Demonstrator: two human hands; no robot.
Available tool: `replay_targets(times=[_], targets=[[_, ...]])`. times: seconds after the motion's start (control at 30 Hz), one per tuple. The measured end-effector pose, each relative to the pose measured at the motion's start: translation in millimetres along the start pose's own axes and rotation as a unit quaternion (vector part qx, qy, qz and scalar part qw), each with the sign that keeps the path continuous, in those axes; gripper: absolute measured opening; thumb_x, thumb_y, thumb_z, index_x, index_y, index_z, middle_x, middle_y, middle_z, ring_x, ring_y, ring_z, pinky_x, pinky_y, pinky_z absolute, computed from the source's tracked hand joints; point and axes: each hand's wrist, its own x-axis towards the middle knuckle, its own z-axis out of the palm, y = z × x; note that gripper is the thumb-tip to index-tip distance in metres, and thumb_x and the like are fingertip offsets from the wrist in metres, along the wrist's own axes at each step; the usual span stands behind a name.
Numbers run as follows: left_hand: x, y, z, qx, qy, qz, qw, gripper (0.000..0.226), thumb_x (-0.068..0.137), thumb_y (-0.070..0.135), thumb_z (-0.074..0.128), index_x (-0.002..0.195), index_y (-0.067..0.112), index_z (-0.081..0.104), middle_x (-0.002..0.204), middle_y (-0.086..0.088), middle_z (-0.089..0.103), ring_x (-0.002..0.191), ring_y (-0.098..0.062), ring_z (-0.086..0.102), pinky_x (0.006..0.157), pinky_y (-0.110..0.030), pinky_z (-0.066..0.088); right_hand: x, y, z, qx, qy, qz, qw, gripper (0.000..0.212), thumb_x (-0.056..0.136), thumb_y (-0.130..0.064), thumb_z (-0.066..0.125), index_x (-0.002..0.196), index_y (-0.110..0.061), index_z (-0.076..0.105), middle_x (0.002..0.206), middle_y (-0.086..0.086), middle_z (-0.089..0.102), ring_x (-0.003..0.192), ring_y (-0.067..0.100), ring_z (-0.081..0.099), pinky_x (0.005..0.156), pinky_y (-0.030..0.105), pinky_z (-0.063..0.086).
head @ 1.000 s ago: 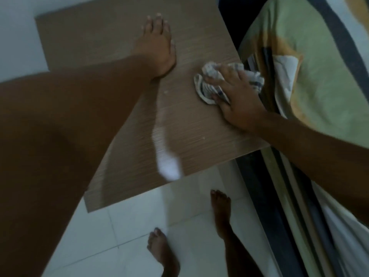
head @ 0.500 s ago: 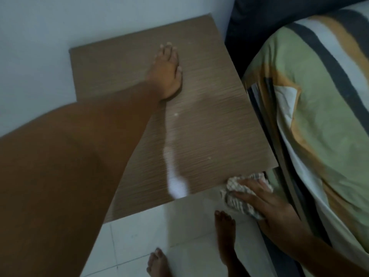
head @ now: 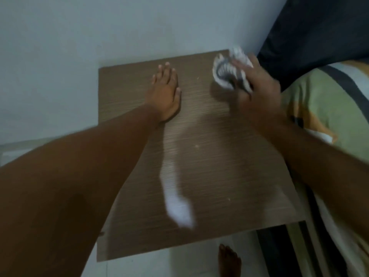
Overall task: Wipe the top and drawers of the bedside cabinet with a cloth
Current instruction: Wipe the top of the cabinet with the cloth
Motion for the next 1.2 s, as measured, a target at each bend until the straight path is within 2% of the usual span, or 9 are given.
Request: replay_targets(times=[0.1,0.2,0.3,0.37,0.43,0.67,0.87,1.0,1.2], targets=[[1,-3,4,-0.005,-0.009,0.006,1.0,0.06,0.108,0.028,0.03,0.159,0.001,0.014,0.168,-0.021,0.0,0.156,-0.038,-0.004,0.127,-0.047,0.003,70,21,35,-0.066,-0.031,0.008,0.997,0.039,0.095,-0.009,0.055,0.131,-0.02,0.063,0.141,0.0,0.056,0.123,0.014,0.055,0.106,0.017,0.039],[1,0,9,-0.015,-0.016,0.017,1.0,0.059,0.108,0.027,0.027,0.159,-0.001,0.013,0.168,-0.022,-0.001,0.156,-0.039,-0.004,0.126,-0.048,0.003,106,34,64,-0.154,-0.109,0.034,0.981,0.034,0.1,-0.026,0.051,0.131,-0.019,0.061,0.145,0.006,0.052,0.121,0.029,0.056,0.103,0.025,0.037],[2,4,14,0.005,-0.021,0.033,0.999,0.06,0.108,0.026,0.026,0.158,-0.002,0.012,0.167,-0.023,0.001,0.156,-0.04,-0.002,0.127,-0.049,0.003,113,28,92,-0.22,-0.212,0.119,0.945,0.058,0.104,-0.055,0.025,0.155,-0.027,0.028,0.165,0.011,0.015,0.15,0.037,0.016,0.124,0.044,0.007],[5,4,16,0.02,-0.03,0.032,0.999,0.06,0.108,0.026,0.026,0.158,-0.003,0.012,0.167,-0.023,0.002,0.156,-0.038,-0.002,0.127,-0.048,0.001,110,26,105,-0.259,-0.222,0.117,0.933,0.061,0.101,-0.061,0.016,0.157,-0.035,0.017,0.167,0.01,-0.001,0.152,0.039,-0.001,0.124,0.052,-0.003],[7,3,16,0.026,-0.037,0.024,0.999,0.059,0.108,0.026,0.025,0.158,-0.003,0.012,0.167,-0.023,0.004,0.156,-0.037,0.0,0.128,-0.047,0.001,110,28,109,-0.273,-0.222,0.093,0.931,0.061,0.102,-0.059,0.017,0.157,-0.033,0.018,0.167,0.01,0.001,0.153,0.037,-0.002,0.124,0.052,-0.004],[7,9,7,0.027,-0.071,0.012,0.997,0.059,0.107,0.022,0.026,0.159,-0.002,0.009,0.168,-0.022,0.002,0.157,-0.036,-0.001,0.128,-0.045,0.001,84,35,101,-0.234,-0.233,-0.016,0.944,0.055,0.102,-0.046,0.031,0.152,-0.024,0.036,0.163,0.012,0.025,0.151,0.032,0.018,0.124,0.051,0.008],[0,-1,8,0.033,-0.047,0.015,0.998,0.059,0.107,0.024,0.028,0.159,-0.001,0.013,0.168,-0.021,0.004,0.157,-0.036,0.001,0.128,-0.043,0.003,24,27,82,-0.23,-0.247,-0.049,0.94,0.052,0.097,-0.049,0.033,0.145,-0.031,0.047,0.158,0.011,0.035,0.145,0.032,0.03,0.119,0.055,0.019],[-13,5,8,0.035,-0.045,0.024,0.998,0.057,0.109,0.025,0.025,0.158,0.0,0.015,0.169,-0.019,0.005,0.157,-0.035,0.001,0.127,-0.042,0.003,-26,20,68,-0.21,-0.242,-0.048,0.946,0.045,0.099,-0.047,0.04,0.141,-0.036,0.048,0.158,0.008,0.035,0.147,0.031,0.028,0.119,0.057,0.021],[-32,13,13,0.032,-0.046,0.034,0.998,0.057,0.108,0.026,0.025,0.159,0.0,0.015,0.168,-0.02,0.004,0.157,-0.034,0.001,0.128,-0.043,0.003,-101,9,49,-0.162,-0.247,-0.051,0.954,0.044,0.098,-0.029,0.051,0.142,-0.026,0.052,0.157,0.009,0.038,0.147,0.032,0.027,0.12,0.057,0.017]])
